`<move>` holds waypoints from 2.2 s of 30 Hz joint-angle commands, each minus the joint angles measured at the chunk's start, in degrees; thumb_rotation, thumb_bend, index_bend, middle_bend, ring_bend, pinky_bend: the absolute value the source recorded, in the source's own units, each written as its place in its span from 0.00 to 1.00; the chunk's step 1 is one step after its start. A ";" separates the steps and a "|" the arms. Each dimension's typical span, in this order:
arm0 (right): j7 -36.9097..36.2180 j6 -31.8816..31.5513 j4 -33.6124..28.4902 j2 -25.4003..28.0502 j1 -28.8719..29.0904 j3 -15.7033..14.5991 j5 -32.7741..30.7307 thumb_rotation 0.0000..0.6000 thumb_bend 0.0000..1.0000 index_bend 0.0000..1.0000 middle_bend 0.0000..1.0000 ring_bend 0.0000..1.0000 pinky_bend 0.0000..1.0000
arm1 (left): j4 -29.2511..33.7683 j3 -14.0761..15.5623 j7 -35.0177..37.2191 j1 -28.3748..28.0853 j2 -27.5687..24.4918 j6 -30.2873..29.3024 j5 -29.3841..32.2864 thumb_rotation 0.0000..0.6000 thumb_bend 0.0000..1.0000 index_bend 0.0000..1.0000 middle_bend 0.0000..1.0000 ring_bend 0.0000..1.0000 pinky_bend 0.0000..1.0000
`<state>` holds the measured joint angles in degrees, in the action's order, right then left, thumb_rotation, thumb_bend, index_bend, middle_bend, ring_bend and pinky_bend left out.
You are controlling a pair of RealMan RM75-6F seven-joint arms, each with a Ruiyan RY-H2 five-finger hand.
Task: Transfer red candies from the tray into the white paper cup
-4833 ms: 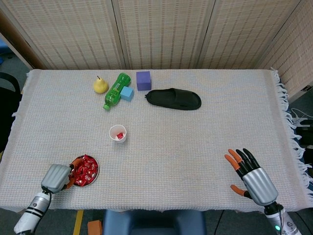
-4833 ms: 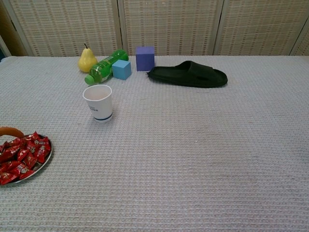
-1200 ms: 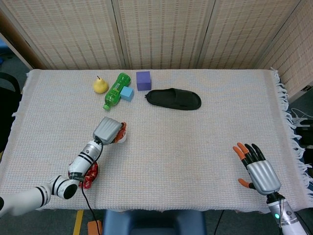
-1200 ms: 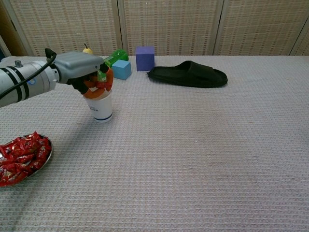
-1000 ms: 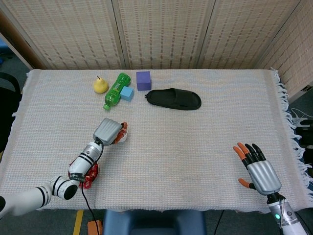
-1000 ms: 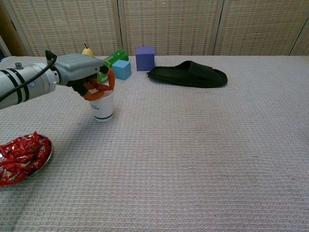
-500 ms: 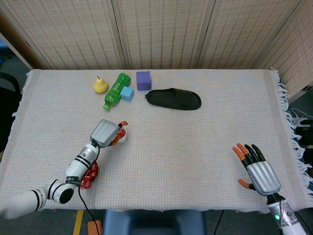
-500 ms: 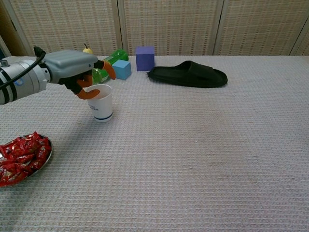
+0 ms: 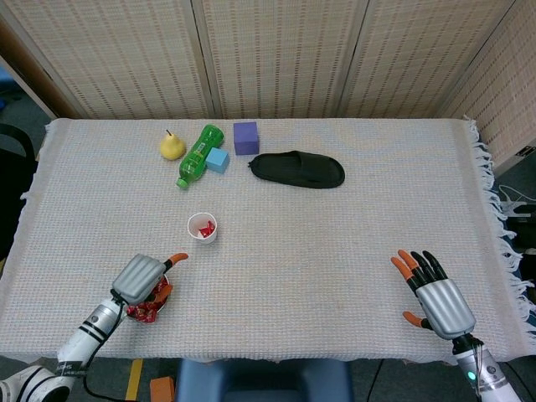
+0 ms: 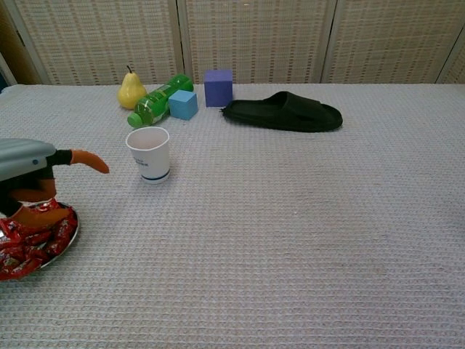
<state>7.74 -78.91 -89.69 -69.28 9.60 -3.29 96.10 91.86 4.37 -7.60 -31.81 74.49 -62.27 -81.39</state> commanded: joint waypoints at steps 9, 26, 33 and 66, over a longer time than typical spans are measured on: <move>0.75 0.26 0.04 -0.37 0.07 -0.08 -0.10 1.00 0.00 0.00 0.00 0.00 0.00 | -7.98 1.82 0.14 4.20 2.68 -0.61 -0.87 1.00 0.38 0.15 1.00 1.00 1.00; 0.91 0.02 0.17 -0.46 -0.02 0.01 -0.19 1.00 0.00 0.00 0.00 0.00 0.00 | -13.62 -0.30 1.13 4.80 6.31 1.36 -0.53 1.00 0.38 0.31 1.00 1.00 1.00; 1.08 0.27 0.15 -0.52 0.04 0.10 -0.52 1.00 0.00 0.00 0.00 0.00 0.00 | -14.40 -0.53 2.01 4.82 6.60 2.12 -0.93 1.00 0.38 0.39 1.00 1.00 1.00; 1.35 0.17 -0.01 -0.47 -0.02 -0.03 -0.43 1.00 0.00 0.00 0.00 0.00 0.00 | -13.42 -1.53 3.50 5.88 4.69 0.73 -2.94 1.00 0.59 0.56 1.00 1.00 1.00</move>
<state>9.09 -78.74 -89.69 -69.75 9.58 -3.32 95.66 78.38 2.89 -4.06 -25.95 79.24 -61.50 -84.34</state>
